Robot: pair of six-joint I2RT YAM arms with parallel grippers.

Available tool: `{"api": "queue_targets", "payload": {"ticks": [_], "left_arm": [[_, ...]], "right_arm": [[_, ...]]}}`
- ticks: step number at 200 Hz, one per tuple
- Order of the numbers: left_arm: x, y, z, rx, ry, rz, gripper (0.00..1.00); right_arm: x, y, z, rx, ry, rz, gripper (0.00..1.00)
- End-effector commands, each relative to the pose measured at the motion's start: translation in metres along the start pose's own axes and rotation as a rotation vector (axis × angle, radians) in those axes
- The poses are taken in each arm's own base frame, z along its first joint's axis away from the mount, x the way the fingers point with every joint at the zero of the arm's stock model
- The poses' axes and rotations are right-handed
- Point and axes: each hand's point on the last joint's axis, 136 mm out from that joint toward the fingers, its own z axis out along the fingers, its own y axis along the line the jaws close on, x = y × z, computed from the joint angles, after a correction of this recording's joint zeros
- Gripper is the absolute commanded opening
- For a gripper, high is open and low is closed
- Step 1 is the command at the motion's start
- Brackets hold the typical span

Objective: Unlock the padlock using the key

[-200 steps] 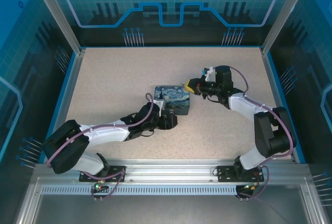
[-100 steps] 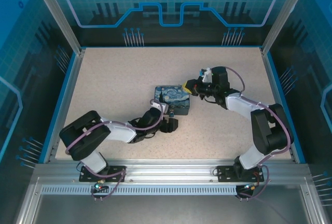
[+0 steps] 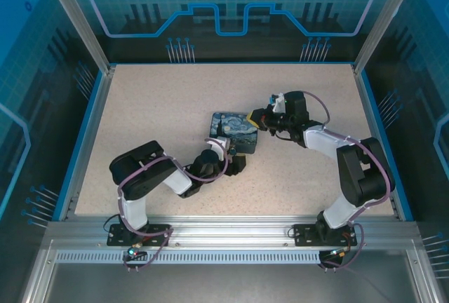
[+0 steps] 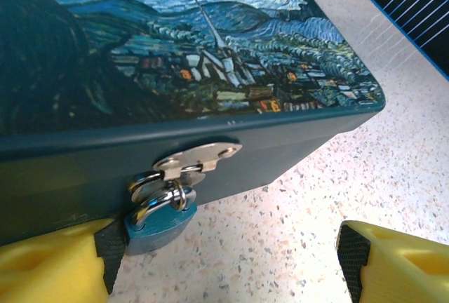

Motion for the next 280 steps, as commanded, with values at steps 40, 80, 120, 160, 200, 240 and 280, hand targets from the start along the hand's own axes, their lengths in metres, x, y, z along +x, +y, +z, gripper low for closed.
{"api": "queue_targets", "payload": {"ticks": [40,80,120,160,200,240,280], "left_arm": [[0.013,-0.018,-0.001,0.104,0.086,-0.109,0.81],[0.002,-0.02,0.002,0.141,0.077,-0.186,0.81],[0.002,-0.007,0.006,0.142,0.063,-0.294,0.8],[0.006,-0.003,0.009,0.163,0.039,-0.401,0.79],[0.013,0.0,0.011,0.152,0.062,-0.423,0.79],[0.019,0.006,0.014,0.074,0.117,-0.383,0.78],[0.027,0.022,0.015,-0.11,0.226,-0.191,0.77]], "right_arm": [[0.003,-0.013,0.008,0.034,0.01,-0.009,0.0],[0.002,-0.014,0.008,0.037,0.006,-0.01,0.0],[0.009,-0.026,0.007,0.057,0.016,0.007,0.0],[0.009,-0.026,0.007,0.056,0.017,0.007,0.0],[0.009,-0.027,0.008,0.06,0.018,0.009,0.0],[0.01,-0.031,0.009,0.065,0.021,0.015,0.0],[0.009,-0.03,0.009,0.065,0.02,0.012,0.0]]}}
